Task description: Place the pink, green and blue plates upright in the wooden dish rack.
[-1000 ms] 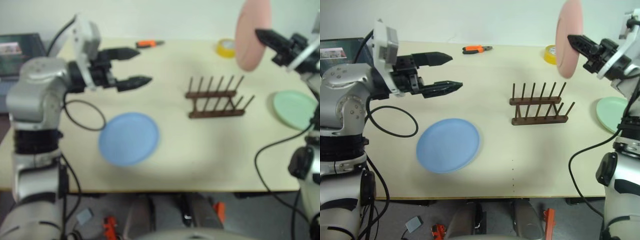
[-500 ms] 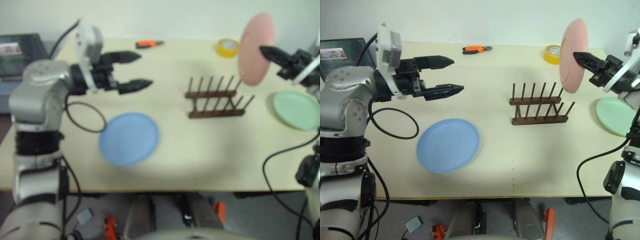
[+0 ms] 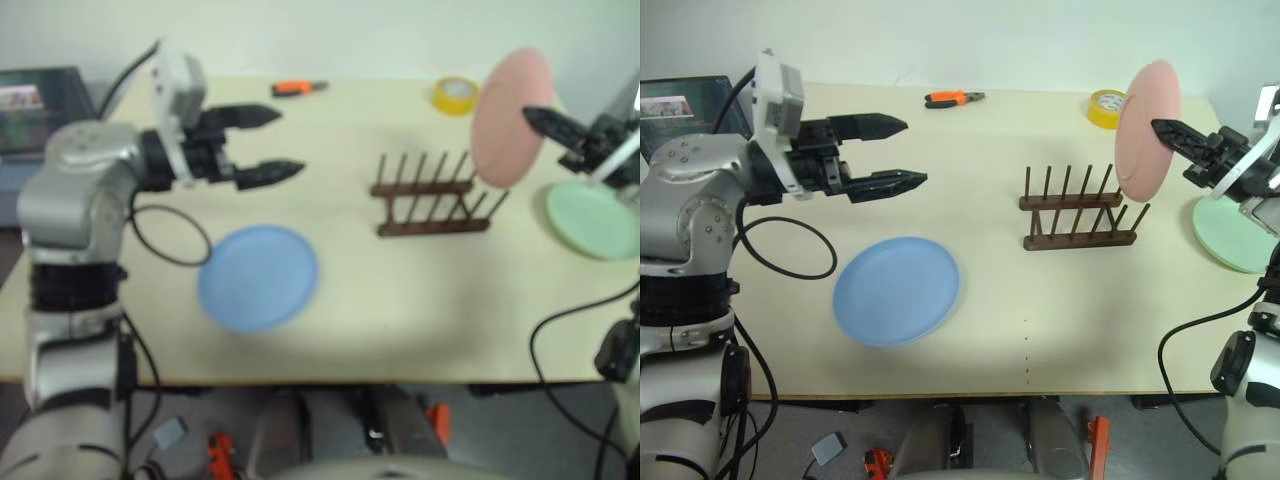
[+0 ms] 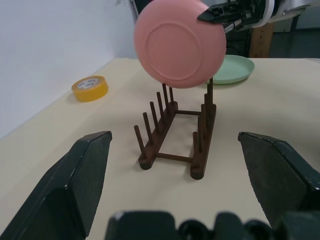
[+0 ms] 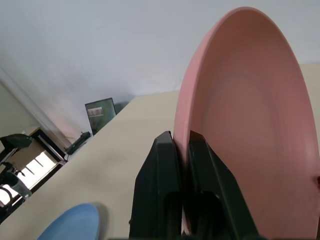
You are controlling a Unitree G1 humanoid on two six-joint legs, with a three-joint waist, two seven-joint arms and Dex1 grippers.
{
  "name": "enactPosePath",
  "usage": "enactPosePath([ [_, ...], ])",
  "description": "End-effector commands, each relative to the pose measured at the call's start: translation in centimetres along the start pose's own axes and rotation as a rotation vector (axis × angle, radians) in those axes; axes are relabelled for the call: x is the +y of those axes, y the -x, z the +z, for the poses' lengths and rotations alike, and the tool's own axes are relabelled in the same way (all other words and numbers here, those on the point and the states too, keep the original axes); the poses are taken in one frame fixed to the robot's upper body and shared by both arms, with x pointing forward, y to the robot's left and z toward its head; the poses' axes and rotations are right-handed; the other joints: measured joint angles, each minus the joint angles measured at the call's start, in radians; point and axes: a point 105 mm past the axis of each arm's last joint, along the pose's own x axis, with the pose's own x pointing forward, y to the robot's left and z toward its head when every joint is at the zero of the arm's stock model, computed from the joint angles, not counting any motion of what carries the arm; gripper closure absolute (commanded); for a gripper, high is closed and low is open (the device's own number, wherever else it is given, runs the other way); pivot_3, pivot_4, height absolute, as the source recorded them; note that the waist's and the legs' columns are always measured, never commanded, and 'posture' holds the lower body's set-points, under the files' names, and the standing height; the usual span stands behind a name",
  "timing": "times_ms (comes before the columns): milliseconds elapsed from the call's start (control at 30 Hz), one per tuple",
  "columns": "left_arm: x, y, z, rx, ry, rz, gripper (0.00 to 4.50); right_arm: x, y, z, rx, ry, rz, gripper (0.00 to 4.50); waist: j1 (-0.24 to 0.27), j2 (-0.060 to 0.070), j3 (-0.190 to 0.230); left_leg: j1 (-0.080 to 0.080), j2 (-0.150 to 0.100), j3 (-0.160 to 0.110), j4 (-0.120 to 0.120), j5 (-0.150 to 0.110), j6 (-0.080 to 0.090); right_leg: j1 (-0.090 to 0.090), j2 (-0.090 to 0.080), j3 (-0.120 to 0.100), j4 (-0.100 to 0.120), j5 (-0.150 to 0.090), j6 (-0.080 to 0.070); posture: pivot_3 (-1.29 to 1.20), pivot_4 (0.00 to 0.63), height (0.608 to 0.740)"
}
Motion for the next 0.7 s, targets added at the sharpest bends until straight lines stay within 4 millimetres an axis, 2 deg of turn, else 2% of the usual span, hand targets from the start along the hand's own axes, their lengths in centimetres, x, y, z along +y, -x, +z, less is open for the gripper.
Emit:
enactPosePath([
  [33,-0.1,0.1,1.1,-0.014,-0.050,-0.007,0.04,0.9,1.1,2.0,-0.059,0.043,0.026,4.50,0.000,0.000,0.000,0.000,0.000,0.000,0.000,0.000,0.000,0.000,0.000,0.000,0.000,0.000,0.000,0.00,0.150,0.740],
  [233,-0.1,0.0,1.0,-0.006,-0.050,-0.011,0.04,0.6,1.7,1.6,-0.059,0.023,0.015,4.50,0.000,0.000,0.000,0.000,0.000,0.000,0.000,0.000,0.000,0.000,0.000,0.000,0.000,0.000,0.000,0.00,0.150,0.740],
  [700,-0.1,0.1,0.8,0.009,-0.054,-0.010,0.04,-0.5,1.9,-1.1,-0.040,-0.032,0.016,4.50,0.000,0.000,0.000,0.000,0.000,0.000,0.000,0.000,0.000,0.000,0.000,0.000,0.000,0.000,0.000,0.00,0.150,0.740],
])
